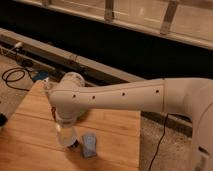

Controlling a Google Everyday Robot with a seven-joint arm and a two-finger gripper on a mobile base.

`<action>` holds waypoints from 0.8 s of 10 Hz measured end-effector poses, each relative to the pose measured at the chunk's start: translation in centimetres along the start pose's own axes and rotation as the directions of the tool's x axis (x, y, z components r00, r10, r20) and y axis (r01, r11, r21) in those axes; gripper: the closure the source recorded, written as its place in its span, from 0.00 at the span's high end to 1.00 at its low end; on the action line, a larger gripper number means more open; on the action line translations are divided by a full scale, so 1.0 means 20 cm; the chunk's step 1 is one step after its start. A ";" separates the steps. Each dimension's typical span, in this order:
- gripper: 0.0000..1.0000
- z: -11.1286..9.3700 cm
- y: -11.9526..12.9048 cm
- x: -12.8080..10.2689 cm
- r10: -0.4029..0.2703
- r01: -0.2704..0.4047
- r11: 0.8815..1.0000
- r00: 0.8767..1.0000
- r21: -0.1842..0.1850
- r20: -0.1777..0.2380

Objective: Place the ceramic cup over the eraser

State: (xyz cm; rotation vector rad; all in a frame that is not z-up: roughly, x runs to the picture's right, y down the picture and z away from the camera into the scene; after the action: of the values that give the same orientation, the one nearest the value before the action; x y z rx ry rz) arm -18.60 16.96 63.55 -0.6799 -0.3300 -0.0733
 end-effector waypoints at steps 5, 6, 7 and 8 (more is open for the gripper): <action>0.80 0.00 0.00 0.00 0.000 0.000 1.000 1.000 0.000 0.000; 0.80 0.00 0.00 0.00 0.000 0.000 1.000 1.000 0.000 0.000; 0.80 0.00 0.00 0.00 0.000 0.000 1.000 1.000 0.000 0.000; 0.80 0.00 0.00 0.00 0.001 -0.001 1.000 1.000 0.000 0.000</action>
State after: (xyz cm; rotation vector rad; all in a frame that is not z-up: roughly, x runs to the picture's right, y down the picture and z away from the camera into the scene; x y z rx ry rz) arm -18.59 16.96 63.55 -0.6802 -0.3300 -0.0728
